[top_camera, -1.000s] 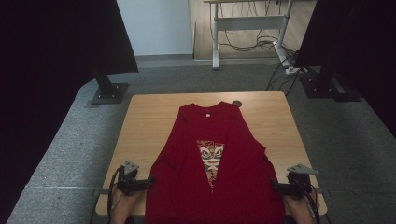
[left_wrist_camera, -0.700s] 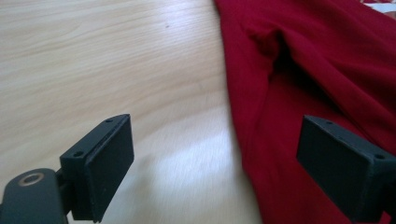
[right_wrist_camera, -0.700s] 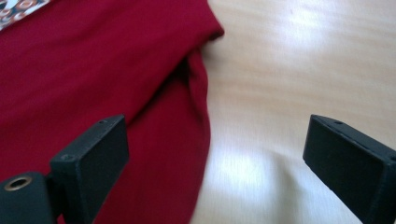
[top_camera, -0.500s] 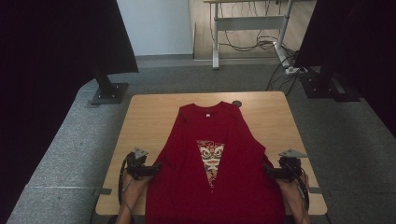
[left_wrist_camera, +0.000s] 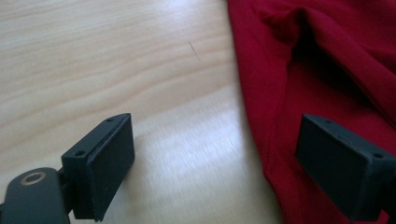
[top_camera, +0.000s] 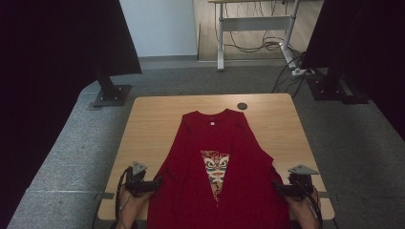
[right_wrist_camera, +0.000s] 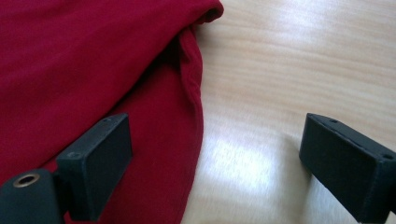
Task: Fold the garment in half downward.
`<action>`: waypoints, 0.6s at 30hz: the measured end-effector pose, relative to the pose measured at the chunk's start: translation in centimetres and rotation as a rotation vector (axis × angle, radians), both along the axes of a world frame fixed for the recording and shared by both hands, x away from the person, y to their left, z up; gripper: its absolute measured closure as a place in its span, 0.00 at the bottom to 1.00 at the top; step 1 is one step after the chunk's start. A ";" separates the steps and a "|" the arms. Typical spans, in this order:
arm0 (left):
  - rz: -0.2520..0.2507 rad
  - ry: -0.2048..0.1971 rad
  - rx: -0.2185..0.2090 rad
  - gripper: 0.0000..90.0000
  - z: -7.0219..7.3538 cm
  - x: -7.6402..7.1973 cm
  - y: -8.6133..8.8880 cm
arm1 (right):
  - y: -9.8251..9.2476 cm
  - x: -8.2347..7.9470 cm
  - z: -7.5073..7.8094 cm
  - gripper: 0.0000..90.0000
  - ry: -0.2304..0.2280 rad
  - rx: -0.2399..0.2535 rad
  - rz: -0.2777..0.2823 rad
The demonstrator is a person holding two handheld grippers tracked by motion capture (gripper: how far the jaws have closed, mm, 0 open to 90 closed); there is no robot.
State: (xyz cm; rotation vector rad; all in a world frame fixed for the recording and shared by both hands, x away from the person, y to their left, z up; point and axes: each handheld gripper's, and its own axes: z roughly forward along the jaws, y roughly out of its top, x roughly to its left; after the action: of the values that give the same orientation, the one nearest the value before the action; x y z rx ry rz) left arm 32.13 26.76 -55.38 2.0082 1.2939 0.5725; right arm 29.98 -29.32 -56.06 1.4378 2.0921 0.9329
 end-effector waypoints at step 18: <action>-0.073 -0.044 -0.084 0.12 3.0 2.9 -1.5 | 0.8 2.6 1.8 0.09 -0.032 0.057 0.044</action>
State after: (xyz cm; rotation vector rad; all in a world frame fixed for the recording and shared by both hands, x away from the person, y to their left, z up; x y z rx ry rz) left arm 34.99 25.23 -52.35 1.9545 1.1946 0.5163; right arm 32.54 -28.56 -54.25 1.4002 2.0982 1.0330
